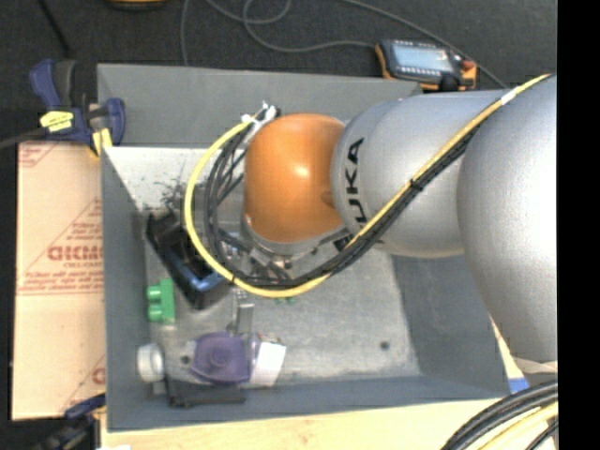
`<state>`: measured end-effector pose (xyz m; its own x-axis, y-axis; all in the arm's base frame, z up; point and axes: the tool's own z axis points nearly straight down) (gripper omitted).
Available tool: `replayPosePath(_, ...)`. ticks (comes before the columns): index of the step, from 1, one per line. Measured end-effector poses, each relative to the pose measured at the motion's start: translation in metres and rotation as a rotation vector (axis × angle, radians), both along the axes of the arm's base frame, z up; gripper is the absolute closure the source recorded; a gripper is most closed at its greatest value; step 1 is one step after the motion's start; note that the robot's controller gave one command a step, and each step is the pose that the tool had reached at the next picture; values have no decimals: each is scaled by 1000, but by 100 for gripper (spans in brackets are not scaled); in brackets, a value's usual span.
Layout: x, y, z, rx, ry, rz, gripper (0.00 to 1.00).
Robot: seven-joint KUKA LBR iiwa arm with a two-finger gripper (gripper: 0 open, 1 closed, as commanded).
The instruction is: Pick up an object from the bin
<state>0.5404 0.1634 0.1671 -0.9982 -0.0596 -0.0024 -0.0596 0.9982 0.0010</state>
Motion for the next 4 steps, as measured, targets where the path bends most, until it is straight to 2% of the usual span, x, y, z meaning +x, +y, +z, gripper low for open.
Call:
replayPosePath(1, -23, 4, -10, 0, 0, 18, 0)
replayPosePath(2, 12, 15, -12, -1, 2, 7, 0)
replayPosePath(3, 46, 6, -37, 0, -7, 132, 0)
replayPosePath(4, 68, 30, -52, -3, 1, 146, 0)
